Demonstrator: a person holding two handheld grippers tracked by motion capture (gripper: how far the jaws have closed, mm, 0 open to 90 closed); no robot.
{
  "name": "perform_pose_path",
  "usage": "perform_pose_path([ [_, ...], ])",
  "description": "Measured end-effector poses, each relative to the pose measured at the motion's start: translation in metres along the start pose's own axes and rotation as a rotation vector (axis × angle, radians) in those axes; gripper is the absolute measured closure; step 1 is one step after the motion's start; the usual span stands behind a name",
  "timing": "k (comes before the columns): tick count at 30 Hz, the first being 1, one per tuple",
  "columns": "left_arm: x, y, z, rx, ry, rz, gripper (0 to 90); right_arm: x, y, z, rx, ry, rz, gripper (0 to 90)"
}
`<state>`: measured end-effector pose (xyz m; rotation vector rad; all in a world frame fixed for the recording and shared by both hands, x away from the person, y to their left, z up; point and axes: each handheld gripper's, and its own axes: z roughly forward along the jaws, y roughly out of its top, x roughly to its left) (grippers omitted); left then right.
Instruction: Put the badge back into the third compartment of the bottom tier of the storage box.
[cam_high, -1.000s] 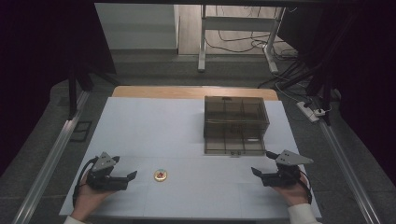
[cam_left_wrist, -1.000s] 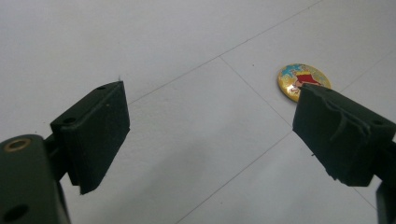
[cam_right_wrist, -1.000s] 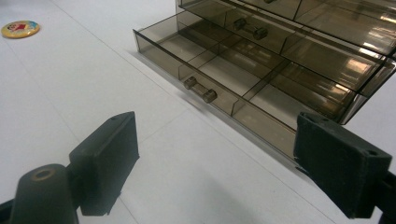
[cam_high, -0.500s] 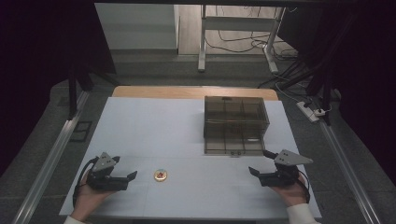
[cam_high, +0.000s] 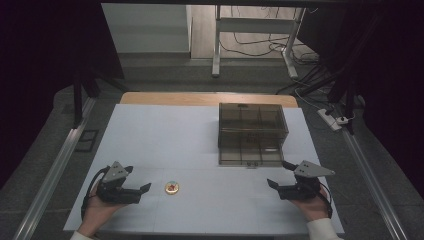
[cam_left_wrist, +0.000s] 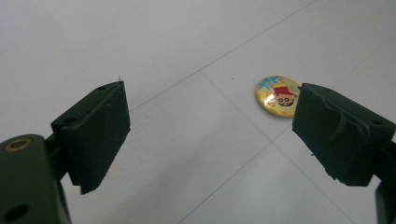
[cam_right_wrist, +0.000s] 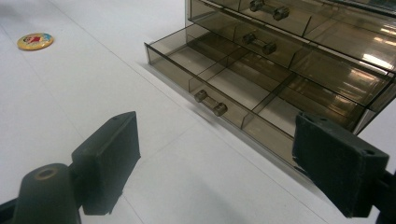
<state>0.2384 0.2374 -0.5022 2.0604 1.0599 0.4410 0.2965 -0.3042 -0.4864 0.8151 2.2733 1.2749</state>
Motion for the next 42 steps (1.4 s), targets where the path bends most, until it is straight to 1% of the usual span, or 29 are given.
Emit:
perform_pose_path([
  [8, -0.01, 0.012, 0.008, 0.042, -0.053, 0.045, 12.0, 0.001, 0.0, 0.001, 0.003, 0.004, -0.002, 15.0],
  [11, -0.015, 0.017, 0.012, 0.063, -0.073, 0.068, 12.1, 0.001, 0.0, 0.001, 0.007, 0.002, -0.001, 15.1],
  [15, -0.021, 0.024, 0.019, 0.091, -0.093, 0.099, 12.2, 0.001, -0.001, 0.002, 0.002, 0.004, 0.0, 15.2],
  [19, -0.026, 0.028, 0.026, 0.112, -0.108, 0.119, 12.2, 0.001, -0.001, 0.002, 0.005, 0.004, 0.001, 15.2],
  [27, -0.031, 0.036, 0.038, 0.144, -0.125, 0.138, 12.2, 0.001, -0.002, 0.003, 0.013, 0.004, -0.003, 15.2],
  [32, -0.034, 0.04, 0.044, 0.156, -0.134, 0.142, 12.2, 0.001, -0.002, 0.004, 0.018, 0.003, -0.001, 15.3],
  [42, -0.039, 0.053, 0.058, 0.181, -0.146, 0.165, 12.4, 0.002, -0.004, 0.005, 0.03, 0.002, 0.0, 15.3],
])
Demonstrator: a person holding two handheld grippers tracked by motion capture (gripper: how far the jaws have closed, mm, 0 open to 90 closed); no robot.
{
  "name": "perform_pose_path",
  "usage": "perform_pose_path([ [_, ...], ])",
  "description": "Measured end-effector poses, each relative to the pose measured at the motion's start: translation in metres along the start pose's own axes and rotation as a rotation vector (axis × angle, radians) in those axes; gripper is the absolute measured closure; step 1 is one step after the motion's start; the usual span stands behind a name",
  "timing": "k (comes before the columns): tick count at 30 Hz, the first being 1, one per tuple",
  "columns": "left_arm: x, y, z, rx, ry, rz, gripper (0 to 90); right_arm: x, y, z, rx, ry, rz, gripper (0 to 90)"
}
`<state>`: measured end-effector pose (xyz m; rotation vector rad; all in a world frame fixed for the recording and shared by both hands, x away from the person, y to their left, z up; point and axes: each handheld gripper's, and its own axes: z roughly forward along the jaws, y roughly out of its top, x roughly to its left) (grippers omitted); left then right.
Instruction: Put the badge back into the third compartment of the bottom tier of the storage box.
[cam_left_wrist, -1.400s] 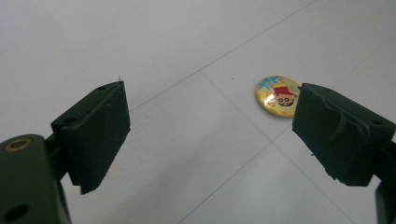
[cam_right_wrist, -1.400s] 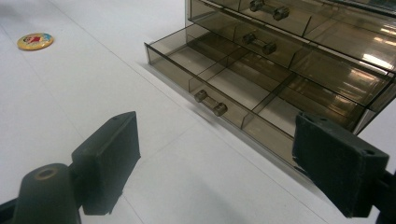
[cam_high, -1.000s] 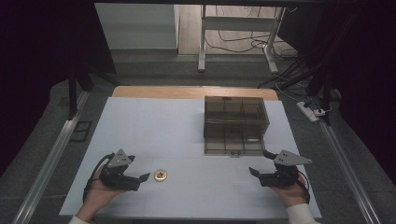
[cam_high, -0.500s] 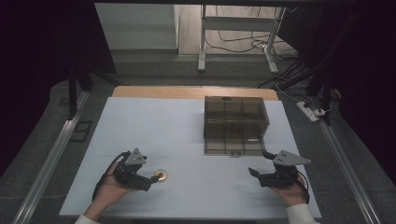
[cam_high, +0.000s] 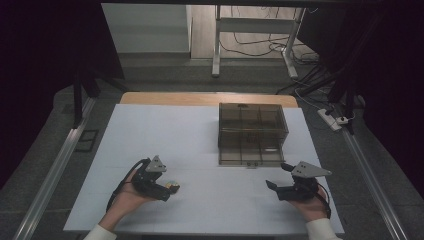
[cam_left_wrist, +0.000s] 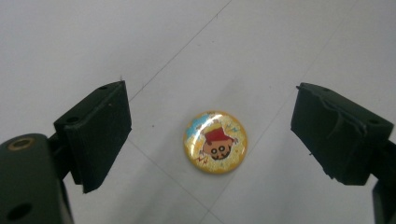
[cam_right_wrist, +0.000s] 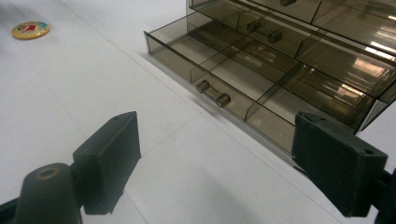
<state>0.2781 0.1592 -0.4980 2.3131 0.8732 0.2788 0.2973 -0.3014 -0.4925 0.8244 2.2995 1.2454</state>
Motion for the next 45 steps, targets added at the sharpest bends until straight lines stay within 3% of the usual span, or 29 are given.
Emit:
perform_pose_path([
  [6, -0.002, 0.006, 0.009, 0.03, -0.009, 0.01, 12.8, 0.0, -0.001, 0.0, 0.009, 0.0, -0.002, 15.4],
  [18, -0.004, 0.0, 0.019, 0.122, -0.027, 0.032, 16.2, 0.0, -0.002, 0.001, 0.013, -0.004, -0.003, 15.4],
  [34, -0.007, -0.004, 0.027, 0.192, -0.012, 0.075, 31.6, -0.001, -0.003, 0.0, 0.023, -0.012, -0.005, 15.5],
  [45, -0.004, -0.004, 0.027, 0.201, -0.044, 0.056, 43.3, -0.001, -0.003, 0.0, 0.026, -0.014, -0.005, 15.5],
])
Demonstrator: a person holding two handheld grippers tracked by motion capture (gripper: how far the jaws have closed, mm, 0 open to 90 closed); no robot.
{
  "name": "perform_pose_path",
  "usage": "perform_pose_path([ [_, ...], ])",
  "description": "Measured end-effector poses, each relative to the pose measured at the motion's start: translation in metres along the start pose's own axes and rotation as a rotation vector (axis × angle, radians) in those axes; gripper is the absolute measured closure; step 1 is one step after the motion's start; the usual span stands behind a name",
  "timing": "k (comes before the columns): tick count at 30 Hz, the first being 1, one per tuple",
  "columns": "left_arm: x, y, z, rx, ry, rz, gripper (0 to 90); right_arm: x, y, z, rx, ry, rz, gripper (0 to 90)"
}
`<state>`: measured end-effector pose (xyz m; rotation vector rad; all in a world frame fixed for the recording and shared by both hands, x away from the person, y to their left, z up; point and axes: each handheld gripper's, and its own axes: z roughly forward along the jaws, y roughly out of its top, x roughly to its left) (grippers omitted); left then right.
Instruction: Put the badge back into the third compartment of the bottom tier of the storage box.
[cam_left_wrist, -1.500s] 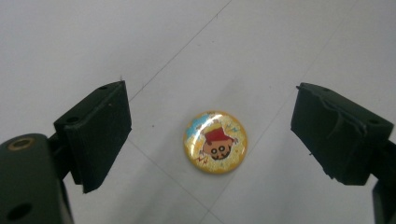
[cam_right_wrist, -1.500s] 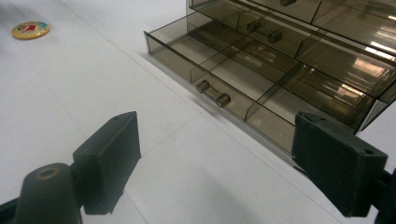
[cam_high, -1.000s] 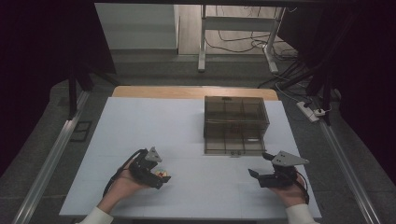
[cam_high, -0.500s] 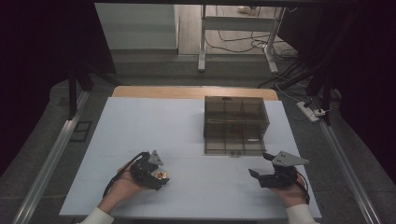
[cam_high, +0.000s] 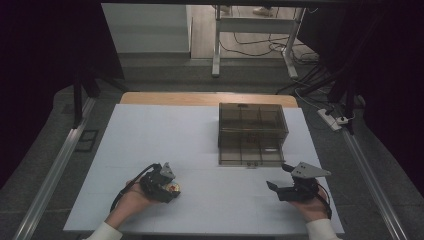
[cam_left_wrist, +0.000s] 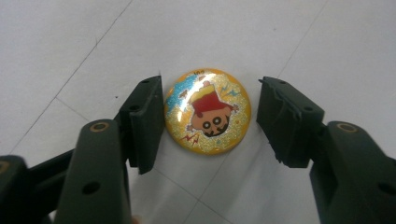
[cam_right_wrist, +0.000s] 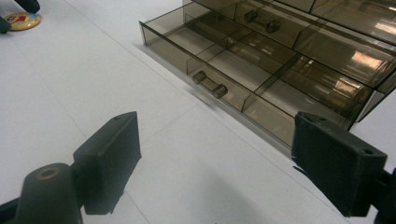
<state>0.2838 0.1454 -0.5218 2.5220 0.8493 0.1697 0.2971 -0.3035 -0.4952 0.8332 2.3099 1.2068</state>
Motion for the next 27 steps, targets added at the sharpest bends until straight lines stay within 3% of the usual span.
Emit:
perform_pose_path([
  [16, 0.0, 0.0, -0.002, -0.01, 0.022, 0.001, 46.1, 0.0, -0.001, 0.001, 0.009, -0.002, -0.007, 15.6],
  [27, 0.006, -0.006, -0.02, -0.118, 0.014, -0.041, 46.0, -0.001, -0.002, 0.001, 0.008, -0.01, -0.001, 15.7],
])
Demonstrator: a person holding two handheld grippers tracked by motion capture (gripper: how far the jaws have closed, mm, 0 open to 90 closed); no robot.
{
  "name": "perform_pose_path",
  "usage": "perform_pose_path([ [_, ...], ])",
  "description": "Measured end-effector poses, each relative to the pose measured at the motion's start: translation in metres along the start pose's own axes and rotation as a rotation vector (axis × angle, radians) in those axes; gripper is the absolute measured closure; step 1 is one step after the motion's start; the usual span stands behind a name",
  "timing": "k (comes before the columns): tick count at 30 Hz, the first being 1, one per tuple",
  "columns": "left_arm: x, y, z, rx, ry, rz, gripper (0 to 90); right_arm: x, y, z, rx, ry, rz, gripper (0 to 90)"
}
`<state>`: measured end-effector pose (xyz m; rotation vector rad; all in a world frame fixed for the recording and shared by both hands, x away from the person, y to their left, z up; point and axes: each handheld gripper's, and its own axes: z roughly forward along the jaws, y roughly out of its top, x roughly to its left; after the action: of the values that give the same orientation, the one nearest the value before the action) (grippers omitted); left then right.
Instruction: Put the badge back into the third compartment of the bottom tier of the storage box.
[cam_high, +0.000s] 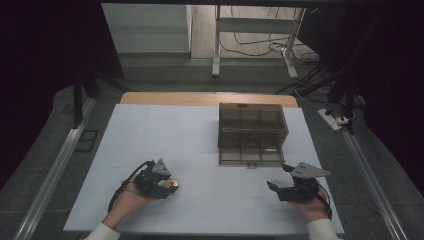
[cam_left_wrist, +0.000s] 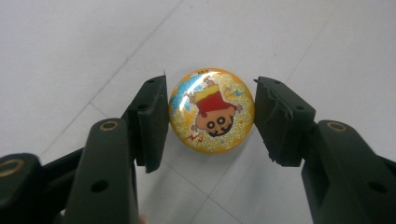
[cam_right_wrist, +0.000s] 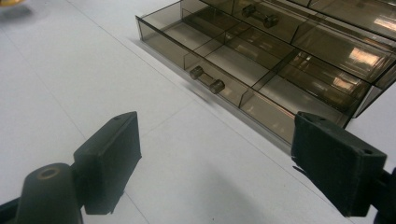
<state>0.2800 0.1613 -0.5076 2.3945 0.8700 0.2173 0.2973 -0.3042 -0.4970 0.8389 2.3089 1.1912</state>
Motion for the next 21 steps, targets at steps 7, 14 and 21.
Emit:
perform_pose_path([
  [7, 0.004, -0.003, -0.012, -0.075, -0.005, -0.036, 46.0, 0.0, 0.0, 0.0, -0.007, 0.002, -0.001, 15.7],
  [14, 0.006, -0.004, -0.021, -0.136, 0.009, -0.055, 46.0, 0.0, 0.0, 0.0, -0.003, 0.002, 0.0, 15.7],
  [21, 0.007, -0.006, -0.028, -0.177, 0.003, -0.071, 46.0, 0.0, 0.0, 0.0, -0.001, 0.0, 0.0, 15.8],
])
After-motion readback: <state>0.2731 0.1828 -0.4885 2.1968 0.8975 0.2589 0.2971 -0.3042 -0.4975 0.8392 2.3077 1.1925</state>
